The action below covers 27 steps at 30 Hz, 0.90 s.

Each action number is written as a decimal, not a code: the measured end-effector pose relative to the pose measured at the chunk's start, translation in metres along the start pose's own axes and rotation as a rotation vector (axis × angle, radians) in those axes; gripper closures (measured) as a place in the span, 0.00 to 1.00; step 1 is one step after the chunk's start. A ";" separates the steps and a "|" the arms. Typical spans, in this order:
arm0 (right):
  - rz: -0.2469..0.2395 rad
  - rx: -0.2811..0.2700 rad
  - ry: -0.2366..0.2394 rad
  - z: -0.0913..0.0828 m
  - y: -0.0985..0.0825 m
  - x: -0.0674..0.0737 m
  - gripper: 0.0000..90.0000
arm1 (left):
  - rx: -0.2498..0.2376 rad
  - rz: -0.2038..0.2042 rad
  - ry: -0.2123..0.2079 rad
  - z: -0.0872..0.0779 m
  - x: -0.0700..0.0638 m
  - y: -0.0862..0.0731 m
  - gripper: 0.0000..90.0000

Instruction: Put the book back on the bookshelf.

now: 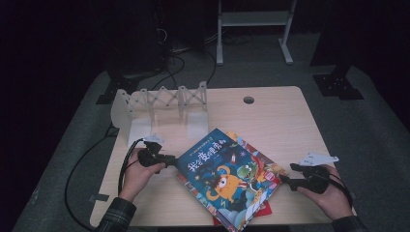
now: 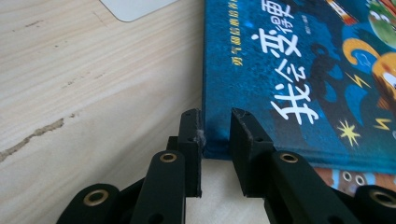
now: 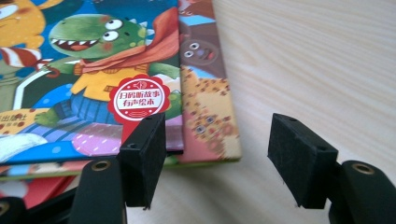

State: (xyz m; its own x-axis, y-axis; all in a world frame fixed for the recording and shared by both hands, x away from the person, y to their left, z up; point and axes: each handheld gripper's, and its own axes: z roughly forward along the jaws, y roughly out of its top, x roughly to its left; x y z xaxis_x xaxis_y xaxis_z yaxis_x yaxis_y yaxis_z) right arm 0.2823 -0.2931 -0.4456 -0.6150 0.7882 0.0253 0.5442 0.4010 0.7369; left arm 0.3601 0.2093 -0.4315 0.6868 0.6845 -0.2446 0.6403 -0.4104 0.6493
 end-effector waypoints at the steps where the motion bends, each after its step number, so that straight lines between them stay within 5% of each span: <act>1: -0.004 0.001 -0.006 0.002 0.002 -0.002 0.40 | 0.007 0.006 -0.012 0.000 -0.001 0.000 0.82; 15: -0.002 0.003 -0.033 0.018 0.017 -0.023 0.41 | 0.068 0.011 -0.118 -0.006 -0.009 -0.009 0.76; 27: 0.021 0.008 -0.039 0.039 0.035 -0.039 0.41 | 0.087 0.033 -0.161 -0.012 -0.019 -0.020 0.74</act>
State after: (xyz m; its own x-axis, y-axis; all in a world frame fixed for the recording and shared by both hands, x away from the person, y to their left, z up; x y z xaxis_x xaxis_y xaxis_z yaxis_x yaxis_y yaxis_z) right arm 0.3476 -0.2919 -0.4469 -0.5808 0.8140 0.0140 0.5611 0.3878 0.7312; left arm 0.3297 0.2115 -0.4310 0.7495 0.5675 -0.3408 0.6392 -0.4865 0.5956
